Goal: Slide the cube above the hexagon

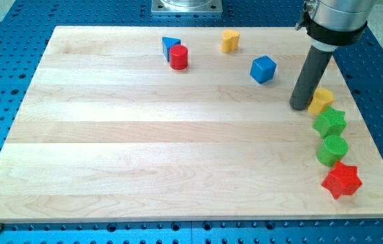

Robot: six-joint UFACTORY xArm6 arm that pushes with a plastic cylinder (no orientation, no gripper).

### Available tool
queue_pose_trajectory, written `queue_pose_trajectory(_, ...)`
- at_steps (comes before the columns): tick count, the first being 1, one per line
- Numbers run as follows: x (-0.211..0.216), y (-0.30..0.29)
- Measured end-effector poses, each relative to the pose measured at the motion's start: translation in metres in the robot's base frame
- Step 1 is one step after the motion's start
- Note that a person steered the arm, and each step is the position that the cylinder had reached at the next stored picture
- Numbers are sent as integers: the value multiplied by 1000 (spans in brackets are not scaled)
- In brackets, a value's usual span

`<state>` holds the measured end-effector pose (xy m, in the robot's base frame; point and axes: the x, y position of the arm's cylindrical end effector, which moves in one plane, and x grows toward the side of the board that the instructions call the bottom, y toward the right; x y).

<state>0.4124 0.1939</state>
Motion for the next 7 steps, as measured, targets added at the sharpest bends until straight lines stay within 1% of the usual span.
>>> queue_pose_trajectory(1,4,-113)
queue_pose_trajectory(2,-48,-138)
queue_pose_trajectory(3,-79,-29)
queue_pose_trajectory(4,-78,6)
queue_pose_trajectory(5,-127,26)
queue_pose_trajectory(6,-103,84)
queue_pose_trajectory(7,-80,73)
